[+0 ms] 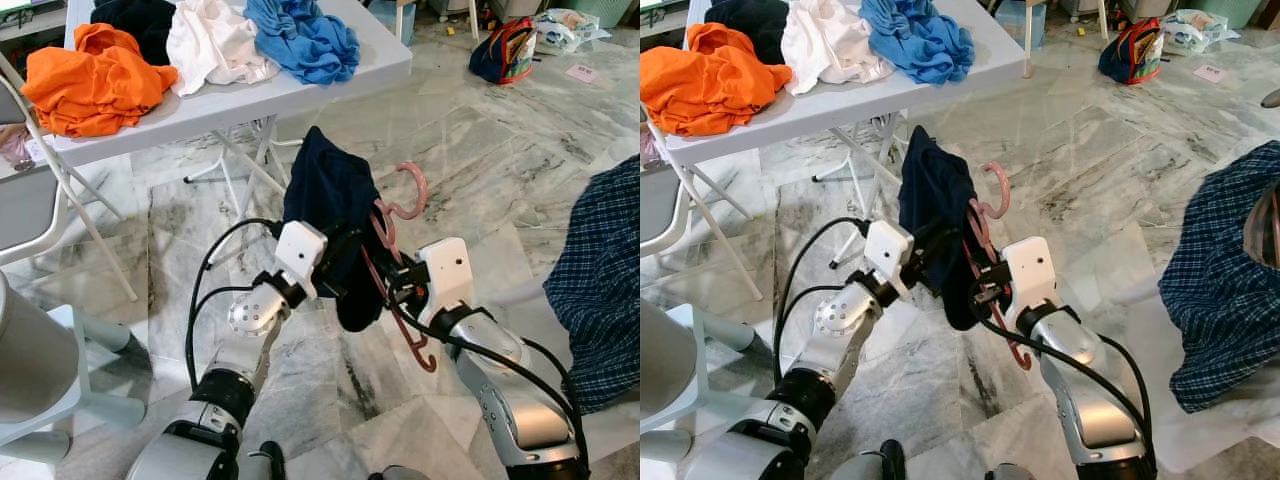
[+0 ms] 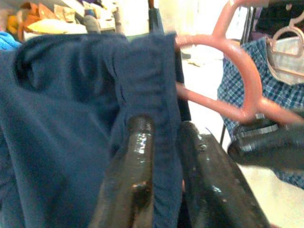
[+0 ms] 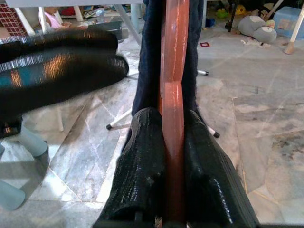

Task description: Hang hanger

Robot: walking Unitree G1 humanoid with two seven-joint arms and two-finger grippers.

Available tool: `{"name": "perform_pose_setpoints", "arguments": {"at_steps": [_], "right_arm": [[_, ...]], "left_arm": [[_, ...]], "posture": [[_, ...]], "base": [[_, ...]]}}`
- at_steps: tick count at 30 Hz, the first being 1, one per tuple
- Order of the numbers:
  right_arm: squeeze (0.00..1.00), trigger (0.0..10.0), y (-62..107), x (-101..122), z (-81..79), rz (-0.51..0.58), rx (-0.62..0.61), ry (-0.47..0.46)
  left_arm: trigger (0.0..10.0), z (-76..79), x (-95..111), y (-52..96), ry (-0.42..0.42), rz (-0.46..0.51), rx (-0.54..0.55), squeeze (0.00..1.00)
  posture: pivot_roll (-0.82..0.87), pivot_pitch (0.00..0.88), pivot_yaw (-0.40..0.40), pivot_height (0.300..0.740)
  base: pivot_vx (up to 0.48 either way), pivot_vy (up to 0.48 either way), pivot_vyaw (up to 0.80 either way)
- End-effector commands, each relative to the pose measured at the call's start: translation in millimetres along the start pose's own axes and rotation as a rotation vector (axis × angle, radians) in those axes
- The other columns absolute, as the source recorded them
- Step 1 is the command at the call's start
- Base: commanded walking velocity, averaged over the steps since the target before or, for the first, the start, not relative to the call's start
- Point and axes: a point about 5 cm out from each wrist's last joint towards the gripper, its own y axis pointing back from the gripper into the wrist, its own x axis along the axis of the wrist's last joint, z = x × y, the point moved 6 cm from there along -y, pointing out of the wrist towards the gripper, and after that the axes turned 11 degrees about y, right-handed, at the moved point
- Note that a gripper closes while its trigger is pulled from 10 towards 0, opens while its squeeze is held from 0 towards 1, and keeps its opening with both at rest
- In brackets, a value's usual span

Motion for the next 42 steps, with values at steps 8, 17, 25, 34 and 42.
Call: {"name": "perform_pose_setpoints", "arguments": {"at_steps": [8,17,25,34,42], "right_arm": [[0.00,10.0,2.0,30.6,-7.9,0.099,0.048,-0.001],[0.00,10.0,7.1,33.8,-15.2,0.106,0.091,0.000],[0.00,10.0,8.9,31.2,-22.4,0.092,0.123,-0.004],[0.00,10.0,7.4,30.2,-21.8,0.087,0.122,-0.004],[0.00,10.0,5.1,26.6,-21.1,0.081,0.116,-0.004]], "left_arm": [[10.0,1.5,-8.2,0.5,-0.017,-0.043,-0.016,1.00],[10.0,-16.9,-1.1,-4.3,-0.100,-0.048,0.071,0.57],[0.0,-21.4,5.4,-10.7,-0.098,-0.034,0.087,0.00],[0.0,-28.4,9.0,-8.8,-0.100,-0.025,0.100,0.00],[0.0,-34.0,15.7,-8.3,-0.106,-0.004,0.110,0.00]], "posture": [[-0.13,0.208,0.056,0.740],[-0.14,0.205,0.061,0.740],[-0.14,0.203,0.064,0.740],[-0.13,0.196,0.066,0.740],[-0.12,0.192,0.071,0.740]], "base": [[0.000,0.000,0.00],[0.000,0.000,0.00],[0.000,0.000,0.00],[0.000,0.000,0.00],[0.000,0.000,0.00]]}}
